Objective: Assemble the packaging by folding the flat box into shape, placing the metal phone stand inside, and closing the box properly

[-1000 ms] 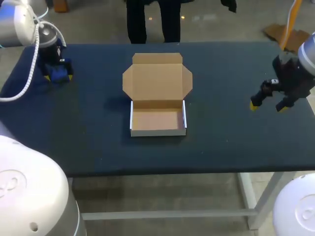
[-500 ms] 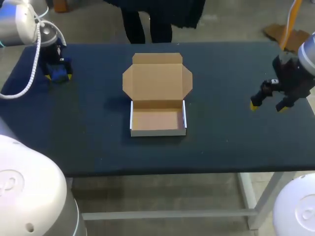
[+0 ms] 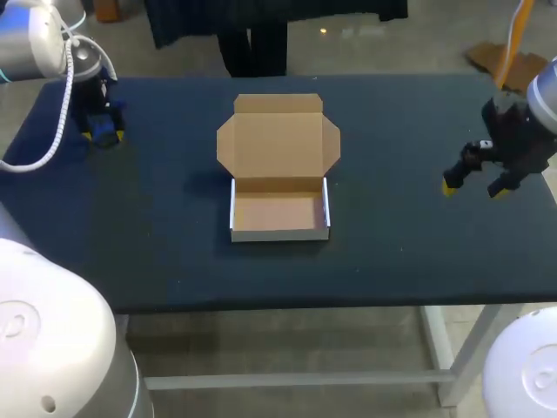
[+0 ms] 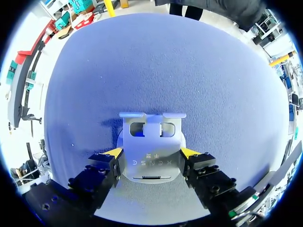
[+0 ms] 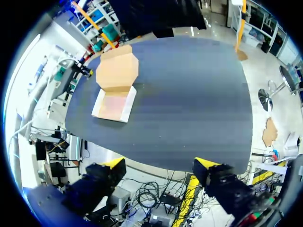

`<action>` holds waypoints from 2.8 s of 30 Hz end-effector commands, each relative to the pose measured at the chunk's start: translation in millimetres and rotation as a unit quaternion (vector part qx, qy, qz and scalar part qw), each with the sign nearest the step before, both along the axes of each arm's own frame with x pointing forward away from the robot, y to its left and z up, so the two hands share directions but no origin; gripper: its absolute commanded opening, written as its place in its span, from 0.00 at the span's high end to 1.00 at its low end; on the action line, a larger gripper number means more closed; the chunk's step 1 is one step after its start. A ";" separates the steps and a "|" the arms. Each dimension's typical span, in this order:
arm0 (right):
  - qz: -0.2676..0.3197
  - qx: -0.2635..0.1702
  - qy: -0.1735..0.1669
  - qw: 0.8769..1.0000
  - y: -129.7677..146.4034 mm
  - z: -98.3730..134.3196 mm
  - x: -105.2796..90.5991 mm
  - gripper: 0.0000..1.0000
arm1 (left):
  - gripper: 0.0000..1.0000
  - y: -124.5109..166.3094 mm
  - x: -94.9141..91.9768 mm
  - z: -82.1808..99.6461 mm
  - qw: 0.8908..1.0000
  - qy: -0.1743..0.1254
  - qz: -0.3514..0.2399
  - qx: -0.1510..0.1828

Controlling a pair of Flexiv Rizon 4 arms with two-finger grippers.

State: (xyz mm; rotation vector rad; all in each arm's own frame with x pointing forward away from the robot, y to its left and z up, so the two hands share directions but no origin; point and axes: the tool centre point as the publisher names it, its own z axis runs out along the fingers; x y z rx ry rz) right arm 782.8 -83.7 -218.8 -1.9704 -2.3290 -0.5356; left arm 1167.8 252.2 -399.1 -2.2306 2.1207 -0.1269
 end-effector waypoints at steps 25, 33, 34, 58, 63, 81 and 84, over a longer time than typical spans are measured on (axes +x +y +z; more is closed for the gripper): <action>0.001 -0.001 0.002 1.000 -0.7 2.4 -1.3 0.00 | 1.00 2.9 -26.2 33.4 1.000 -0.028 -0.002 -0.004; 0.108 -0.010 -0.085 0.990 6.2 4.8 7.8 0.00 | 1.00 0.3 -48.2 43.0 1.000 -0.026 -0.011 -0.008; 0.134 -0.012 -0.105 0.985 8.6 6.0 9.4 0.00 | 1.00 -0.7 -51.5 44.9 1.000 -0.024 -0.016 -0.012; 0.326 0.038 -0.288 0.900 12.0 -10.0 11.5 0.00 | 1.00 -24.9 -119.2 89.3 0.998 -0.041 -0.045 0.000; 0.326 0.038 -0.288 0.900 12.0 -10.0 11.5 0.00 | 1.00 -30.2 -134.7 101.1 0.997 -0.045 -0.056 0.009; 0.399 0.068 -0.238 0.883 29.0 -48.0 23.9 0.00 | 1.00 -51.6 -174.4 114.7 0.995 -0.047 -0.084 0.016; 0.407 0.062 -0.216 0.885 34.1 -62.0 27.9 0.00 | 1.00 -54.6 -177.4 113.8 0.995 -0.046 -0.087 0.016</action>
